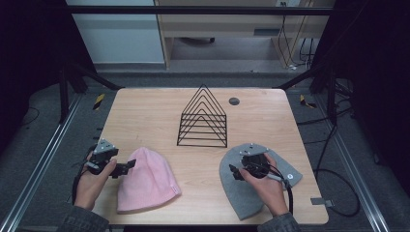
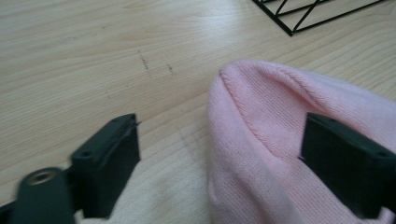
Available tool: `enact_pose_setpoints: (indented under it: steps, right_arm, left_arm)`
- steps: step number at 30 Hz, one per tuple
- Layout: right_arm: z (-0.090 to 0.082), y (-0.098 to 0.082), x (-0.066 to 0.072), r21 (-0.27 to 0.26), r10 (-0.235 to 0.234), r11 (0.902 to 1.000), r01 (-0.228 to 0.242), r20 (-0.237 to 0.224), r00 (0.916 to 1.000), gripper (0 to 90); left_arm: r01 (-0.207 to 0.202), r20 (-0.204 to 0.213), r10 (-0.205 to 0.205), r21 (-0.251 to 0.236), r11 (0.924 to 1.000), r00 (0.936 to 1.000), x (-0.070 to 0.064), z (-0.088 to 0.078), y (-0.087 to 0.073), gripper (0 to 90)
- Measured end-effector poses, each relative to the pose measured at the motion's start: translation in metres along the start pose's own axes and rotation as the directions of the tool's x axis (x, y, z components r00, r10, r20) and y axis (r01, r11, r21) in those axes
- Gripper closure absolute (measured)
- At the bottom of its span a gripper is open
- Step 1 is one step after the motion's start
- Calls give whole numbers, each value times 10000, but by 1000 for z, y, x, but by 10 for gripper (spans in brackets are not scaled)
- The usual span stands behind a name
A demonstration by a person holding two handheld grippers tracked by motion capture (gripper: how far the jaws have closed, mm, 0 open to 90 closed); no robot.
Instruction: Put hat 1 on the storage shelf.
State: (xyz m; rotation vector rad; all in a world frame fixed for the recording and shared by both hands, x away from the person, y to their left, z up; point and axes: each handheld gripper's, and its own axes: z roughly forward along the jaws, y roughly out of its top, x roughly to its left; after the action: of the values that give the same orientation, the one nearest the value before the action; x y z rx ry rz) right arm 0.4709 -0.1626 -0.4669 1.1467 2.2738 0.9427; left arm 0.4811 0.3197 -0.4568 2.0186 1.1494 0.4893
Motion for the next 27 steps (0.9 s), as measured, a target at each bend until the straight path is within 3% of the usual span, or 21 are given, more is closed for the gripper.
enact_pose_setpoints:
  steps: [5, 12, 15, 17, 20, 27]
  right_arm:
    - [3, 0, -1, -135, 98, 9999, -100, -112, 9999, 301]
    - [0, 0, -2, -204, 236, 9995, -238, -124, 9996, 263]
    - [-1, 0, -3, -204, 347, 9992, -347, -2, 9994, 257]
    - [-1, 0, -2, -195, 359, 9992, -358, 56, 9993, 260]
    - [-1, 1, -1, -196, 341, 9992, -340, 46, 9994, 290]
    - [0, 2, 1, -154, 382, 9991, -386, -236, 9990, 349]
  left_arm:
    - [-87, -55, 87, -114, 9999, 9999, -1, -1, 3, 150]
    - [118, -210, -126, -380, 9992, 9997, -4, 1, 10, 157]
    - [129, -203, -137, -386, 9992, 9997, -5, 2, 12, 198]
    - [106, -71, -108, -395, 9992, 9999, -5, 1, 12, 283]
    - [39, -167, -44, -318, 9995, 9999, -4, 3, 12, 345]
    - [-17, -265, 21, 181, 9998, 9996, -2, 11, 11, 379]
